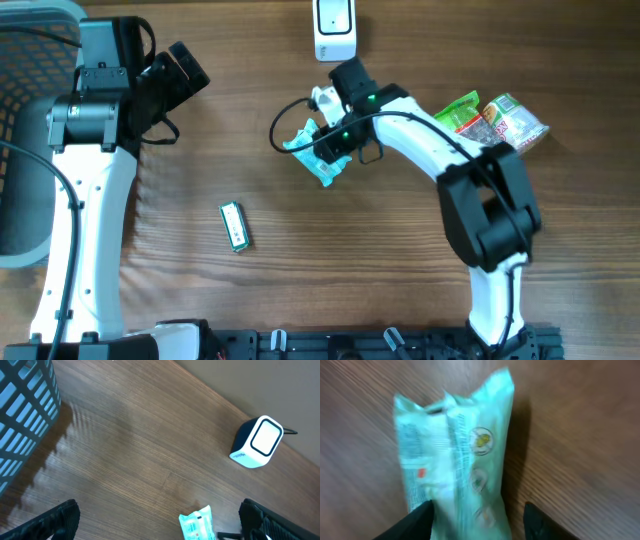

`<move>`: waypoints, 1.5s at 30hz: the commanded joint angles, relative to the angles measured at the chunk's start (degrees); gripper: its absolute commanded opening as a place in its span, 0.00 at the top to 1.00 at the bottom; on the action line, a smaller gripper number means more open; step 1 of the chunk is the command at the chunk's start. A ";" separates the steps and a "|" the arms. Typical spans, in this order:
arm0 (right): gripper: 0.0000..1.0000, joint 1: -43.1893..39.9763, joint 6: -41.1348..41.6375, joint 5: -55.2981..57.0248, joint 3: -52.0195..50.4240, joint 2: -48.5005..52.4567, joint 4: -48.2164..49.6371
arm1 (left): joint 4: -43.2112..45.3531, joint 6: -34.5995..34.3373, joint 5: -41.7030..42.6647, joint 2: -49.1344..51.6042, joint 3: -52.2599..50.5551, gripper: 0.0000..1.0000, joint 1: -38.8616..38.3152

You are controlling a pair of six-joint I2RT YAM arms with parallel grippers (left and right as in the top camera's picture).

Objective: Scan the item barcode
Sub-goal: 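Lift the teal pack and move it right toward the scanner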

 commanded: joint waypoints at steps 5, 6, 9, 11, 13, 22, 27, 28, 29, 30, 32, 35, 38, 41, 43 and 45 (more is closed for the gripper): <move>0.66 0.09 -1.40 -1.97 -0.07 0.50 -2.97 | 0.13 1.07 0.24 -1.03 0.85 0.00 0.26; 0.65 0.09 0.37 -2.14 -0.07 -0.92 -4.33 | 0.13 1.07 0.24 -1.03 0.85 0.00 0.26; 0.60 0.09 7.63 -2.14 -0.07 -4.61 -9.49 | 0.13 1.07 0.24 -1.03 0.85 0.00 0.26; 0.55 0.20 11.82 -2.19 -0.09 -6.27 -12.37 | 0.13 1.07 0.24 -1.03 0.85 0.00 0.26; 0.50 0.76 15.26 -3.04 -0.09 -6.73 -13.73 | 0.13 1.07 0.24 -1.03 0.85 0.00 0.26; 0.13 -0.98 13.84 1.31 0.70 -7.69 -11.08 | 0.13 1.07 0.24 -1.03 0.85 0.00 0.26; 0.13 -3.21 13.20 -1.07 0.68 -7.69 -10.45 | 0.13 1.07 0.24 -1.03 0.85 0.00 0.26; 0.28 -3.23 12.13 -1.27 0.61 -7.67 -10.43 | 0.13 1.07 0.24 -1.03 0.85 0.00 0.26; 0.36 -3.23 11.82 -1.29 0.35 -7.65 -10.14 | 0.13 1.07 0.24 -1.03 0.85 0.00 0.26; 0.39 -3.13 11.28 -1.55 -0.20 -7.63 -9.66 | 0.13 1.07 0.24 -1.03 0.85 0.00 0.26; 0.38 -2.73 10.25 -2.62 -0.96 -7.54 -9.09 | 0.13 1.07 0.24 -1.03 0.85 0.00 0.26; 0.37 -2.05 9.79 -2.73 -3.50 -7.37 -7.13 | 0.13 1.07 0.24 -1.03 0.85 0.00 0.26; 0.37 -2.05 9.64 -2.80 -7.04 -7.32 -3.80 | 0.13 1.07 0.24 -1.03 0.85 0.00 0.26; 0.47 -2.05 9.77 -4.90 -10.34 -7.15 -0.46 | 0.13 1.07 0.24 -1.03 0.85 0.00 0.26; 0.67 -1.99 9.70 -7.13 -12.17 -7.13 1.44 | 0.13 1.07 0.24 -1.03 0.85 0.00 0.26; 0.96 -1.99 9.31 -7.89 -12.55 -7.13 1.75 | 0.13 1.07 0.24 -1.03 0.85 0.00 0.26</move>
